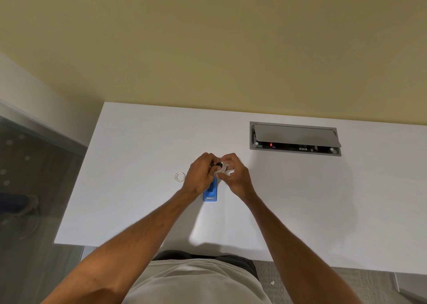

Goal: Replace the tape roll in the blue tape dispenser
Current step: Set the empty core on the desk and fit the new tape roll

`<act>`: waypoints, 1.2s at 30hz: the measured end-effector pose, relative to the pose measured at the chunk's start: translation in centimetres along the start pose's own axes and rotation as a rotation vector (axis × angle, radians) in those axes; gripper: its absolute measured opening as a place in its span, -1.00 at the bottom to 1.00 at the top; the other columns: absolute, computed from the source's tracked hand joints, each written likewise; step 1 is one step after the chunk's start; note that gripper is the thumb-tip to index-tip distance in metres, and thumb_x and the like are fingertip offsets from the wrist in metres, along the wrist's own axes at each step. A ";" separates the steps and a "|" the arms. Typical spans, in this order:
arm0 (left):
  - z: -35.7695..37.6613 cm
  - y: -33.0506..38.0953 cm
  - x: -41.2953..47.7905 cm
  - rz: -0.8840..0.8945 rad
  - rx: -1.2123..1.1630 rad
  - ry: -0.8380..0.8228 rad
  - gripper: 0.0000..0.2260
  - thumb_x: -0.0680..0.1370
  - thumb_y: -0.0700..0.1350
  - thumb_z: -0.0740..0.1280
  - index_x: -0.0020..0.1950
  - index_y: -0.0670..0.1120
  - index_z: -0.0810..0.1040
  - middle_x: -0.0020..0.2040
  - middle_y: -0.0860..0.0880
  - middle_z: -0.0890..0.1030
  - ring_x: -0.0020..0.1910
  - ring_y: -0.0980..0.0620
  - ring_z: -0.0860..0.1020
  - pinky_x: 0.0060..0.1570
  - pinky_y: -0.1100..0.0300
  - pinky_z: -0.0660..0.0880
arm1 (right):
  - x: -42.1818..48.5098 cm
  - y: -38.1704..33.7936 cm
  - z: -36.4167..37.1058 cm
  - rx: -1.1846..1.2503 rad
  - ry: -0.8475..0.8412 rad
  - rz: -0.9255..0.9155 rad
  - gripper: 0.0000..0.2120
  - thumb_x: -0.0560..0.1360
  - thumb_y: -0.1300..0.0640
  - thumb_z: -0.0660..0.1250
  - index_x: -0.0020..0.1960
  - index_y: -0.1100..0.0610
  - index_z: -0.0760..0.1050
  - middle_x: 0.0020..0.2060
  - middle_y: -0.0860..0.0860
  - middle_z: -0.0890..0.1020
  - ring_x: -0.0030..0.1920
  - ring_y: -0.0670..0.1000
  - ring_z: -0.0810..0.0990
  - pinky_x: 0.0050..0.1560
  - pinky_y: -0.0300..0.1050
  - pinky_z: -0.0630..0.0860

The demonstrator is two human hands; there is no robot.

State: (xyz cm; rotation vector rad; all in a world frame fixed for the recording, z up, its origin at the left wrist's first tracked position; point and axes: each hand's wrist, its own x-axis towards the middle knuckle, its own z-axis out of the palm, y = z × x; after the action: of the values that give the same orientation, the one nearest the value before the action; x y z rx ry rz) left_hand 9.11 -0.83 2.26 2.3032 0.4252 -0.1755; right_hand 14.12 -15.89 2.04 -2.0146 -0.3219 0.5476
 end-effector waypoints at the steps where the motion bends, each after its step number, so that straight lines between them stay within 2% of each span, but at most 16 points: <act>1: 0.0 0.0 0.1 -0.018 -0.014 0.000 -0.82 0.67 -0.11 0.35 0.23 -0.11 0.63 0.18 -0.07 0.69 0.13 -0.08 0.67 0.25 -0.03 0.64 | 0.0 0.0 0.0 -0.006 -0.003 0.004 -0.61 0.49 0.12 0.56 0.23 0.16 0.49 0.11 0.07 0.68 0.06 0.14 0.68 0.10 0.18 0.67; 9: -0.5 -0.3 0.8 -0.076 -0.060 0.001 -0.82 0.63 -0.18 0.40 0.20 -0.13 0.70 0.16 -0.09 0.73 0.12 -0.10 0.70 0.25 -0.06 0.64 | 0.1 -0.8 0.5 -0.009 0.007 0.006 -0.62 0.52 0.12 0.52 0.25 0.21 0.50 0.11 0.12 0.69 0.06 0.15 0.69 0.13 0.20 0.68; 13: -0.7 -0.4 0.8 -0.102 -0.118 0.022 -0.81 0.62 -0.17 0.43 0.21 -0.13 0.74 0.15 -0.08 0.76 0.13 -0.09 0.72 0.26 0.00 0.66 | 0.2 -1.0 0.7 -0.021 0.003 -0.002 -0.60 0.51 0.13 0.54 0.25 0.23 0.50 0.11 0.12 0.69 0.07 0.16 0.69 0.13 0.22 0.67; 18: -0.7 -0.7 0.4 -0.113 -0.149 0.034 -0.79 0.61 -0.18 0.46 0.23 -0.12 0.76 0.15 -0.10 0.77 0.14 -0.09 0.72 0.27 0.01 0.65 | 0.2 -1.0 0.8 -0.067 -0.020 0.000 -0.60 0.51 0.08 0.53 0.25 0.21 0.50 0.10 0.10 0.70 0.04 0.14 0.70 0.10 0.17 0.69; 23: -0.6 -0.9 -0.3 -0.115 -0.163 0.015 -0.79 0.63 -0.20 0.40 0.22 -0.10 0.77 0.13 -0.10 0.78 0.12 -0.07 0.71 0.24 0.02 0.64 | 0.3 -0.8 1.0 -0.171 -0.057 0.012 -0.66 0.53 0.09 0.50 0.23 0.15 0.50 0.09 0.06 0.71 0.03 0.12 0.69 0.09 0.10 0.69; 25: -0.4 -1.4 -0.5 -0.146 -0.181 -0.014 -0.79 0.65 -0.22 0.36 0.14 -0.12 0.79 0.05 -0.08 0.79 0.03 -0.06 0.70 0.18 0.01 0.62 | 0.5 -0.5 1.0 -0.232 -0.092 0.024 -0.68 0.52 0.13 0.50 0.21 0.12 0.51 0.07 0.06 0.70 0.03 0.13 0.68 0.08 0.09 0.68; 26: -0.3 -1.8 -0.6 -0.164 -0.183 -0.030 -0.79 0.66 -0.21 0.34 0.05 -0.14 0.79 -0.06 -0.06 0.77 -0.07 -0.05 0.66 0.11 0.01 0.61 | 0.5 -0.4 1.0 -0.259 -0.112 0.026 -0.69 0.51 0.13 0.50 0.21 0.12 0.52 0.07 0.07 0.70 0.04 0.14 0.68 0.08 0.09 0.67; 28: -0.2 -2.6 -1.0 -0.200 -0.164 -0.033 -0.74 0.68 -0.18 0.29 -0.16 -0.11 0.67 -0.21 -0.03 0.62 -0.17 0.00 0.49 -0.02 0.08 0.51 | 0.5 -0.3 1.2 -0.321 -0.138 0.033 -0.68 0.51 0.12 0.50 0.21 0.12 0.52 0.08 0.09 0.69 0.05 0.13 0.67 0.10 0.10 0.66; 29: -0.2 -2.9 -1.2 -0.220 -0.159 -0.023 -0.74 0.69 -0.19 0.27 -0.16 -0.11 0.65 -0.21 -0.09 0.62 -0.16 0.00 0.48 -0.01 0.10 0.48 | 0.5 -0.2 1.3 -0.353 -0.142 0.038 -0.66 0.50 0.11 0.51 0.22 0.10 0.52 0.09 0.08 0.69 0.05 0.12 0.67 0.09 0.09 0.66; 30: -0.3 -3.2 -1.4 -0.242 -0.159 -0.016 -0.75 0.69 -0.21 0.25 -0.05 -0.15 0.71 -0.11 -0.16 0.71 -0.10 -0.02 0.55 0.06 0.10 0.50 | 0.4 -0.2 1.5 -0.384 -0.145 0.039 -0.65 0.49 0.10 0.52 0.22 0.09 0.51 0.09 0.07 0.69 0.05 0.12 0.67 0.09 0.07 0.66; 31: -0.4 -3.3 -1.6 -0.268 -0.157 -0.014 -0.73 0.70 -0.23 0.23 0.15 -0.17 0.74 0.08 -0.15 0.76 0.03 -0.03 0.62 0.17 0.10 0.53 | 0.4 -0.1 1.7 -0.413 -0.151 0.034 -0.64 0.48 0.10 0.52 0.22 0.08 0.51 0.09 0.05 0.69 0.05 0.11 0.67 0.09 0.06 0.66; 33: -0.8 -3.4 -1.9 -0.297 -0.121 -0.046 -0.65 0.68 -0.28 0.20 0.42 -0.19 0.61 0.37 -0.15 0.67 0.26 -0.05 0.62 0.35 0.13 0.50 | 0.3 0.1 2.0 -0.461 -0.167 0.008 -0.62 0.47 0.12 0.52 0.24 0.07 0.51 0.12 0.04 0.69 0.07 0.11 0.67 0.11 0.05 0.65; 36: -0.8 -4.0 -2.7 -0.299 -0.120 -0.164 -0.44 0.59 -0.36 0.23 0.61 -0.14 0.38 0.58 -0.12 0.46 0.57 -0.09 0.44 0.60 0.01 0.36 | 0.1 0.6 2.6 -0.517 -0.198 -0.049 -0.62 0.49 0.11 0.52 0.25 0.10 0.51 0.13 0.03 0.69 0.09 0.10 0.66 0.14 0.03 0.62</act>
State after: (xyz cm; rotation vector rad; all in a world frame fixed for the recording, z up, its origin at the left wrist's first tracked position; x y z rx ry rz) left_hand 5.19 1.68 0.77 2.0797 0.6749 -0.4700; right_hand 12.84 -14.13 0.44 -2.4413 -0.6887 0.6862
